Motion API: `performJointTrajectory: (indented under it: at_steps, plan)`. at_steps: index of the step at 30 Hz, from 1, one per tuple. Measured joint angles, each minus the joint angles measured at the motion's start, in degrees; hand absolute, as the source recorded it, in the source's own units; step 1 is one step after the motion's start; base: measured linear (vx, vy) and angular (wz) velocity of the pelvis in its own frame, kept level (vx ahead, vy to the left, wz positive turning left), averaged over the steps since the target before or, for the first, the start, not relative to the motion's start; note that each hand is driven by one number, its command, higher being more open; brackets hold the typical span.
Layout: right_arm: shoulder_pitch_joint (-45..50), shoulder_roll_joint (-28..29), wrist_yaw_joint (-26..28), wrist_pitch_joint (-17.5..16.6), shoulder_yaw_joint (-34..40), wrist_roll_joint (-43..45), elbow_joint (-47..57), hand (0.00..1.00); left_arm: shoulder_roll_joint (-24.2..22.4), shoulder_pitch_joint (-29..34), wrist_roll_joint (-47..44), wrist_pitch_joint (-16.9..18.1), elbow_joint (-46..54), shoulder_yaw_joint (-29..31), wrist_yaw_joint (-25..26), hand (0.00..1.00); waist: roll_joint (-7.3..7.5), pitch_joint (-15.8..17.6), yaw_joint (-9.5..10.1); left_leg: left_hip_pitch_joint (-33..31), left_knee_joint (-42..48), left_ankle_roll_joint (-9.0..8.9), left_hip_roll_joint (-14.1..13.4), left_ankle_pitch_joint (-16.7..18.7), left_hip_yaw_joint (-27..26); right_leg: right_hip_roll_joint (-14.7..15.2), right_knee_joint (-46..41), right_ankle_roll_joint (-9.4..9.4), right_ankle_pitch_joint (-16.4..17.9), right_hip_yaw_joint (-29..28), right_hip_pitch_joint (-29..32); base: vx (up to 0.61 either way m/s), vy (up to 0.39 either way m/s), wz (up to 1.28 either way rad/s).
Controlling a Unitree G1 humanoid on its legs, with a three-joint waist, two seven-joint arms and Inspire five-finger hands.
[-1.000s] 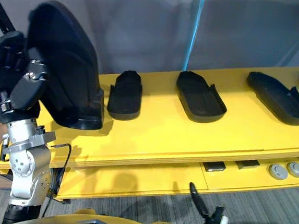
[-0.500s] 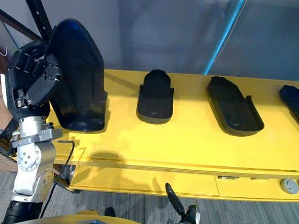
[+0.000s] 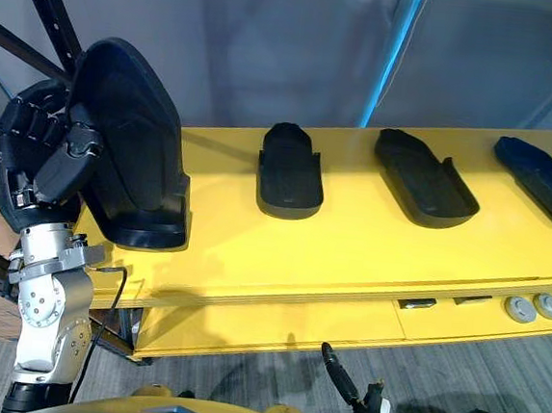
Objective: Walk over and take three plastic housings, then place them on the shelf
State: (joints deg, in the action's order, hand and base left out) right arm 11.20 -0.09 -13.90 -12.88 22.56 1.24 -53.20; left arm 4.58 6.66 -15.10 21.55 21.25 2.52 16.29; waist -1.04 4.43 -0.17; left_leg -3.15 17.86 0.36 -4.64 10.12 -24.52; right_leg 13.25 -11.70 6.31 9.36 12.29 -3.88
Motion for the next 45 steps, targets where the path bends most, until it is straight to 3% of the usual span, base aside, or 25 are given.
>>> performJointTrajectory:
  at_steps: [5,8,11,14,18,21,25,30,35,45]
  plan:
    - [0.37,1.25,2.12,0.16,-0.9,-1.01,-0.1,1.0,-0.45,1.18,-0.12,-3.62,0.07,2.03,1.69,0.0,-0.18,-0.13,0.05,1.36,-0.14,-0.03,-0.22,-0.02,0.98,-0.72,3.8,0.76,-1.48,1.73,-3.66,0.01,0.012,0.07]
    - [0.37,0.07,1.98,0.13,-3.16,-2.56,-0.75,1.0,-3.16,5.54,-1.56,-4.5,-0.07,2.1,2.28,0.0,-0.74,-0.75,0.14,1.19,-0.92,-0.69,-1.03,-0.77,1.65,-1.54,4.02,0.47,-1.31,2.51,-3.75,-0.02,-0.05,0.11]
    - [0.47,-0.27,1.44,0.16,-4.19,-1.93,-1.28,1.0,-5.54,7.58,-2.75,-4.5,-0.87,1.94,2.2,0.0,-0.43,-1.41,0.43,1.27,-4.33,-1.34,-1.05,-3.59,2.55,-2.37,4.23,-0.44,-1.27,3.66,-3.44,0.0,-0.077,0.21]
    - [0.64,-0.65,0.29,0.14,-4.65,1.03,-1.9,1.0,-5.35,7.39,-2.42,-4.45,-0.87,1.42,2.05,0.0,-0.61,-1.51,0.49,1.67,-8.13,-1.96,-1.11,-6.45,2.77,-3.06,4.47,-1.09,-1.64,4.7,-3.17,-0.01,-0.087,0.11]
    - [1.06,-1.16,0.77,-0.03,-3.8,2.12,-2.12,1.0,-3.07,6.53,-2.32,-5.7,-0.87,0.18,1.94,0.0,-1.08,-1.77,0.03,1.93,-8.66,-2.22,-1.37,-6.79,2.54,-3.46,4.63,-1.39,-1.84,4.4,-3.22,-0.02,-0.018,-0.04]
    - [1.42,-1.08,2.29,-0.26,-3.33,2.02,-2.11,1.0,-0.85,4.0,-2.9,-7.91,-0.93,0.24,2.31,0.0,-0.85,-1.55,-0.02,3.22,-10.22,-2.22,-1.09,-6.36,1.19,-3.31,4.68,-1.51,-2.22,3.07,-3.19,-0.02,0.04,-0.19]
    - [1.6,-1.14,4.03,-0.27,-4.22,2.11,-2.0,1.0,1.63,-3.83,-3.55,-8.28,-4.79,0.25,4.31,0.0,-0.06,-0.78,-0.99,3.62,-13.37,-1.9,-1.19,-7.7,-4.25,-2.55,4.83,-1.2,-2.95,2.68,-1.38,-0.03,0.05,-0.01]
    - [1.01,-1.35,5.34,0.13,-7.02,2.23,0.2,1.0,5.96,-11.82,-3.58,-10.79,-7.16,0.51,8.22,0.0,1.01,1.59,-1.77,3.32,-16.62,-1.93,-0.3,-10.26,-5.24,-2.52,5.09,-1.37,-4.12,1.45,0.9,0.0,0.06,-0.09]
    - [0.27,-2.45,6.11,1.37,-9.27,2.26,0.31,1.0,8.66,-18.39,-8.06,-14.46,-13.8,3.84,10.55,0.0,1.06,2.45,-1.97,3.7,-16.93,-1.5,-0.01,-11.03,-5.46,-2.5,5.35,-1.3,-4.53,0.97,0.96,0.05,0.039,-0.01]
    - [-4.41,-4.41,6.85,2.29,-13.2,2.49,4.71,1.0,12.27,-26.08,-17.27,-20.48,-28.72,6.46,9.29,0.0,2.07,8.43,-1.91,0.84,-13.63,-1.57,-1.58,-10.43,-6.09,-3.47,5.31,-1.93,-5.16,-0.61,3.17,-0.02,0.012,-0.05]
